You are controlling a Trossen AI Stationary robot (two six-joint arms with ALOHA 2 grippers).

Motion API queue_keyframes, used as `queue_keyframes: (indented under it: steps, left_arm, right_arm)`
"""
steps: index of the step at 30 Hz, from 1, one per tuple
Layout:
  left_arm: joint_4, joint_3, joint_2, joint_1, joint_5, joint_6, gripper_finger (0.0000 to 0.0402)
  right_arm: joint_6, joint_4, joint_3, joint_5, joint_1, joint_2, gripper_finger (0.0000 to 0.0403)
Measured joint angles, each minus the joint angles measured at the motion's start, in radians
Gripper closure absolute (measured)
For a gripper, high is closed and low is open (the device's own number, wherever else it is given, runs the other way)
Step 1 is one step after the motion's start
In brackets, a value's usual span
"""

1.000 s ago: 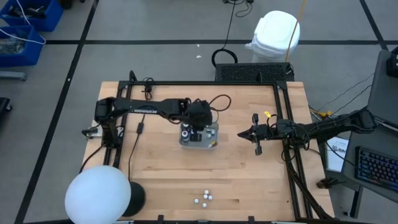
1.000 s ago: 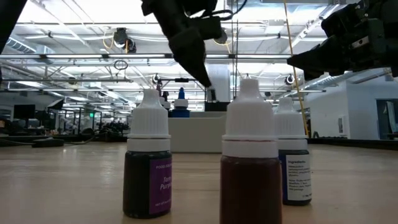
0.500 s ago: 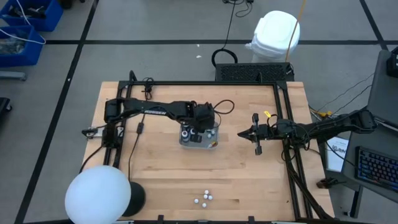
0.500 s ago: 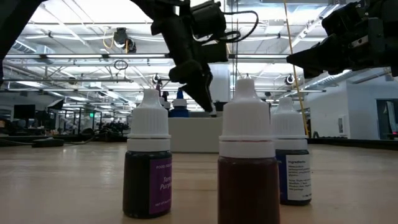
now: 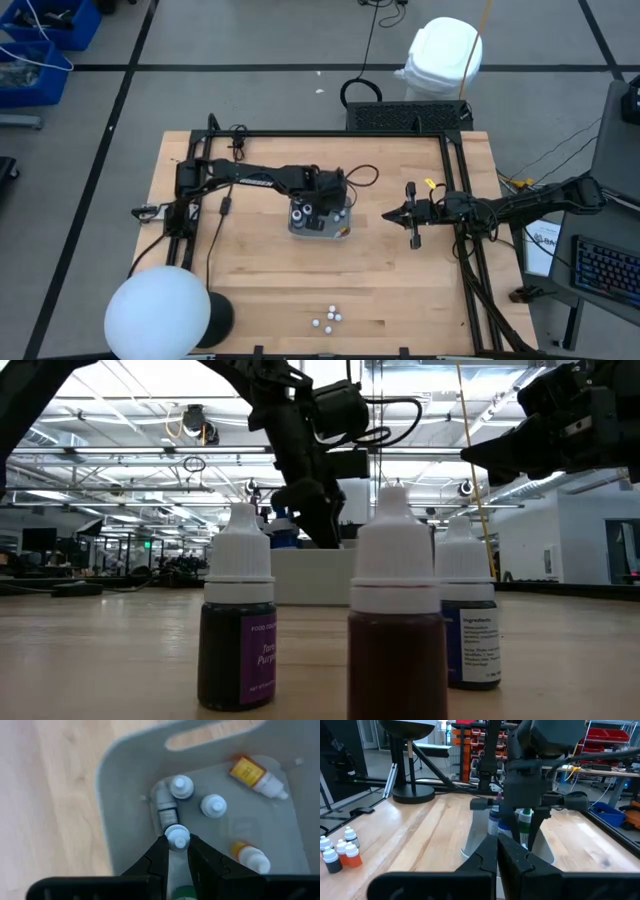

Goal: Pick & Place food coloring
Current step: Put the small black food coloring bottle into the gray bin

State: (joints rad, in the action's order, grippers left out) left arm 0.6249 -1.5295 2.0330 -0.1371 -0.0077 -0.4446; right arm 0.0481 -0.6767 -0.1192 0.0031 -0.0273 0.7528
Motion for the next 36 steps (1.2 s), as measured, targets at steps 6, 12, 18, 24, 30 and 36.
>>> queue_keyframes:
  steps: [6, 12, 18, 24, 30, 36]
  left_arm:
    - [0.01, 0.0, 0.0, 0.0, 0.023, 0.0, 0.0339]
    - [0.021, 0.0, 0.0, 0.0, 0.037, -0.007, 0.0339]
    - [0.028, 0.0, 0.004, 0.0, 0.077, -0.027, 0.0339]
    - [0.023, 0.0, 0.039, 0.001, 0.089, -0.059, 0.0339]
    - [0.001, -0.001, 0.047, 0.002, 0.089, -0.05, 0.0339]
    - [-0.003, -0.001, 0.048, 0.01, 0.063, -0.049, 0.0338]
  right_arm:
    - [-0.006, 0.001, 0.0, 0.0, 0.0, 0.0, 0.0399]
    - [-0.006, 0.005, 0.0, 0.0, 0.0, 0.0, 0.0399]
    - [-0.006, 0.005, 0.0, 0.0, 0.0, 0.0, 0.0399]
    - [-0.006, 0.009, 0.0, 0.0, 0.0, 0.0, 0.0399]
    - [-0.006, 0.008, 0.0, 0.0, 0.0, 0.0, 0.0399]
    - [-0.004, 0.008, 0.0, 0.0, 0.0, 0.0, 0.0399]
